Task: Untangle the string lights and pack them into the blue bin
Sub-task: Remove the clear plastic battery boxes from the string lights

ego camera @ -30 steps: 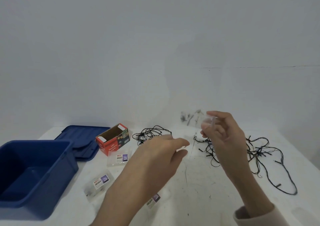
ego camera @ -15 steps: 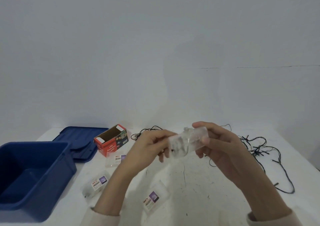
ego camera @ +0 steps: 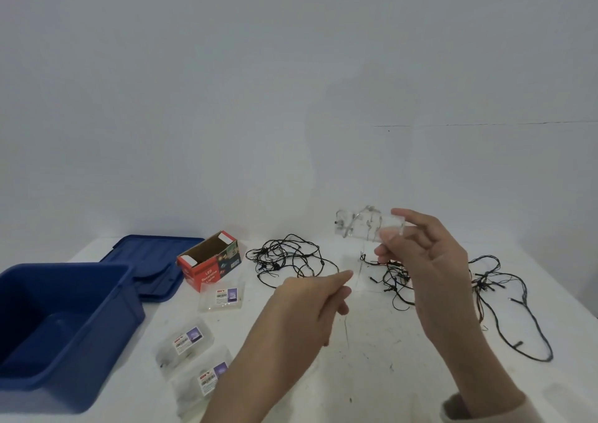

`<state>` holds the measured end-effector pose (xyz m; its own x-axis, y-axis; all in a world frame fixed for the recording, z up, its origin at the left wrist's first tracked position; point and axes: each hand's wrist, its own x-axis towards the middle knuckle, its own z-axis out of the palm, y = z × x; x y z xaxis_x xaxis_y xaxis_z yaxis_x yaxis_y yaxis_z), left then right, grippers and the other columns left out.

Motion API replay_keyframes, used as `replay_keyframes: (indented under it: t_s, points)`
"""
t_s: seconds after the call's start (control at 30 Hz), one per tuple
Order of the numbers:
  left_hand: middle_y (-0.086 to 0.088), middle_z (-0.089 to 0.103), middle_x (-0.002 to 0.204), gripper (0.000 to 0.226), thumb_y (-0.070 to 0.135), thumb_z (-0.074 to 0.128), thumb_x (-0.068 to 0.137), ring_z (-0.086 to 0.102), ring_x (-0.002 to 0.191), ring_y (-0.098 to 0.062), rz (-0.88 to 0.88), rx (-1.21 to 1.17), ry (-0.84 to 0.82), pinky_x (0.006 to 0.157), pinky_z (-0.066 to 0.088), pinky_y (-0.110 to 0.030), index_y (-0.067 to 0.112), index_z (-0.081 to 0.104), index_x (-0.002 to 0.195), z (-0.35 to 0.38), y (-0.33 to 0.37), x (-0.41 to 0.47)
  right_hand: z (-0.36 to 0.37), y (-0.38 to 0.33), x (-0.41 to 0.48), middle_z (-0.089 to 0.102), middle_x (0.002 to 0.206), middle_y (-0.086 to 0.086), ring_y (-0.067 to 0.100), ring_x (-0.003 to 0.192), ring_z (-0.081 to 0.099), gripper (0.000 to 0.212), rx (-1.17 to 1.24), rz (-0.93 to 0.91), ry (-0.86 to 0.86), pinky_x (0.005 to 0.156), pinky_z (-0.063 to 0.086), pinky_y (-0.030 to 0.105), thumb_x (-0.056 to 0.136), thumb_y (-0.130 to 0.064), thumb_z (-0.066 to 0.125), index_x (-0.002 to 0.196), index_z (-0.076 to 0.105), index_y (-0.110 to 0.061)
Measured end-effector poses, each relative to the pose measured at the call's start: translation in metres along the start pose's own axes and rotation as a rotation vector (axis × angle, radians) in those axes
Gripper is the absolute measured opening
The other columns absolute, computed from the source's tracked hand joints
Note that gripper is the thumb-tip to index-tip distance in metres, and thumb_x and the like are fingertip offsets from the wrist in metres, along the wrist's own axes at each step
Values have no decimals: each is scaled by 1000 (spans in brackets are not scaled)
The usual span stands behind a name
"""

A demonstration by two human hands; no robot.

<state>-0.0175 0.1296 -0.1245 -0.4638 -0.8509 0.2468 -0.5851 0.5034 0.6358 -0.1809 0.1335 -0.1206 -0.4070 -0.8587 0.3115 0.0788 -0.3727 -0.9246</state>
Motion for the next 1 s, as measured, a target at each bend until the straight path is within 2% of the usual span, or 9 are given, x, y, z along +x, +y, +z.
replay_keyframes:
  t_s: [0.1, 0.27, 0.37, 0.43, 0.5, 0.6, 0.7, 0.83, 1.0]
  points:
    - [10, 70, 93, 53, 46, 15, 90, 61, 69, -7, 121, 299, 55, 77, 51, -30, 32, 58, 118, -9, 10, -6, 2, 2, 1, 66, 68, 0, 14, 60, 63, 24, -108, -56, 6, 63, 53, 19, 84, -3, 65, 99, 64, -22]
    - [9, 64, 59, 30, 28, 38, 84, 60, 48, -15, 392, 496, 201, 37, 48, -30, 22, 65, 72, -20, 12, 2, -1, 7, 1, 62, 61, -4, 14, 55, 60, 27, -234, -35, -98, 60, 51, 20, 82, 0, 66, 96, 66, -23]
    - [8, 63, 64, 29, 30, 38, 88, 61, 57, -18, 413, 499, 220, 43, 49, -33, 22, 64, 78, -36, 16, 14, -3, 5, -2, 59, 57, -6, 13, 54, 57, 28, -250, 18, -238, 56, 48, 19, 82, 4, 64, 98, 68, -18]
    - [9, 67, 78, 30, 36, 38, 95, 61, 73, -13, 318, 472, 200, 61, 50, -35, 26, 66, 92, -45, 16, 24, -5, 3, -3, 57, 57, -5, 14, 54, 56, 28, -237, 46, -300, 54, 47, 19, 81, 6, 64, 98, 69, -16]
    - [12, 69, 83, 24, 35, 46, 96, 58, 75, -1, 235, 354, 139, 69, 46, -25, 29, 68, 100, -46, 8, 34, -6, 1, -4, 55, 57, -4, 14, 54, 56, 28, -209, 85, -342, 54, 46, 19, 80, 6, 64, 97, 71, -15]
    - [13, 68, 67, 12, 26, 63, 87, 54, 56, 4, 102, -85, 80, 54, 35, -9, 25, 74, 91, -41, -8, 42, -7, 0, -4, 54, 58, -2, 16, 55, 55, 26, -130, 156, -410, 54, 45, 21, 72, -1, 70, 96, 73, -13]
    - [7, 70, 65, 6, 22, 70, 80, 51, 55, -2, -28, -452, 24, 53, 37, -12, 24, 76, 81, -29, -24, 40, -8, 1, -3, 53, 69, 17, 19, 54, 54, 32, 37, 260, -462, 52, 45, 23, 63, -7, 71, 95, 74, -9]
    - [-1, 69, 66, 20, 0, 72, 71, 52, 61, -17, -163, -719, 80, 51, 42, -19, 19, 77, 72, -7, -36, 32, -6, 5, -2, 58, 67, 14, 19, 52, 54, 43, 277, 377, -466, 50, 46, 23, 50, -14, 81, 90, 73, -4]
    - [-1, 72, 71, 16, -2, 55, 88, 61, 55, -10, -205, -854, 78, 52, 49, -19, 2, 71, 90, 13, -23, 19, 4, 12, -4, 60, 61, 12, 18, 52, 58, 29, 388, 413, -306, 51, 49, 22, 70, -6, 64, 98, 64, 2]
